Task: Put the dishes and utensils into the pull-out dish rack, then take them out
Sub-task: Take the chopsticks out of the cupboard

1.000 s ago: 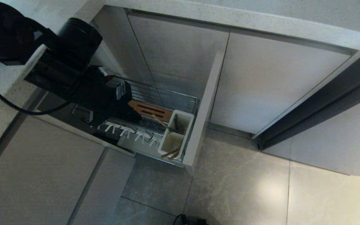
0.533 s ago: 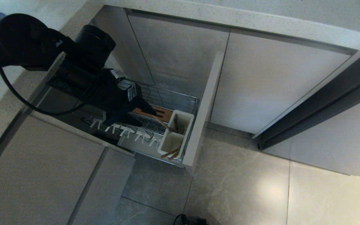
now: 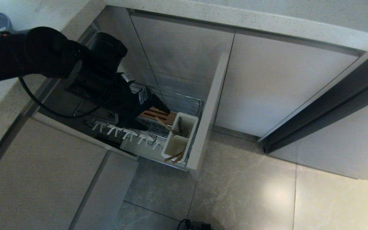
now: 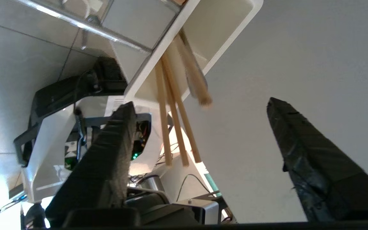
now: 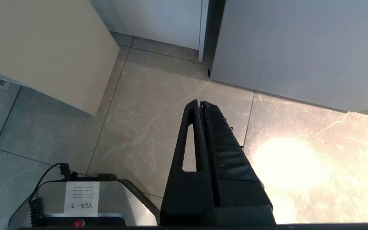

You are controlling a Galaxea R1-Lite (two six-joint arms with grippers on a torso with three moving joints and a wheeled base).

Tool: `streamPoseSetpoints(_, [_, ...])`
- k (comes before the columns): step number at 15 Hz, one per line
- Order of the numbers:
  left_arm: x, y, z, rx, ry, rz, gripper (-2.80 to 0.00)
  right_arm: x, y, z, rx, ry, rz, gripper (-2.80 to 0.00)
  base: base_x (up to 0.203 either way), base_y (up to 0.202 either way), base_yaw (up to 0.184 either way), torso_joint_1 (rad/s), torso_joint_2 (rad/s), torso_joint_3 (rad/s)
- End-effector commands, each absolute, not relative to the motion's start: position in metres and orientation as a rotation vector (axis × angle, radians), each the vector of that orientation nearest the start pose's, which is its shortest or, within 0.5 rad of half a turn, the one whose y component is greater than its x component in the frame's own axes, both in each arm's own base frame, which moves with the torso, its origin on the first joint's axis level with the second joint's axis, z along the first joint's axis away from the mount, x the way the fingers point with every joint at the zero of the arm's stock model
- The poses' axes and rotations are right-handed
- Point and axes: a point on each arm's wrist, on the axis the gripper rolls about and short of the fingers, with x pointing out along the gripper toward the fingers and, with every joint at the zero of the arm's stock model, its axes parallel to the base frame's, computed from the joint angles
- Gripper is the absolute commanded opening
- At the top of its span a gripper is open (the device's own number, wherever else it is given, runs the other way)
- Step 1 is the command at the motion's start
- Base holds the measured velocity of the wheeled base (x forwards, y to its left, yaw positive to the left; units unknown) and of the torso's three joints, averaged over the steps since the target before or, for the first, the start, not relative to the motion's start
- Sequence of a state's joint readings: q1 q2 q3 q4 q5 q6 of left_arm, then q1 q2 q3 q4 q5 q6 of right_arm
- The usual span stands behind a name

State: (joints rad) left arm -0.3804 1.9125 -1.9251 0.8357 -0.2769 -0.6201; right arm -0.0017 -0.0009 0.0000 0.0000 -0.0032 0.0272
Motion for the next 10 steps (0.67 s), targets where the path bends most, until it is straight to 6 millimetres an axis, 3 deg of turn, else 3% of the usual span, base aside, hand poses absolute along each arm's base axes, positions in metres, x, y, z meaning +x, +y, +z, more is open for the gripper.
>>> streamPoseSetpoints(1, [0.323,-0.136,0.278,-0.526,1.019,-0.344,0.0,-0.023,0.0,0.075,0.026,-0.002,-0.005,-2.8,0.0,0.0,0.0,0.0,0.0,0.0])
streamPoseSetpoints(10, [0.338,-0.142,0.268,-0.54,1.014,-0.366,0.0,-0.023,0.0,0.075,0.027,-0.002,-0.005,-2.8,0.0,0.0,0.0,0.0,0.0,0.0])
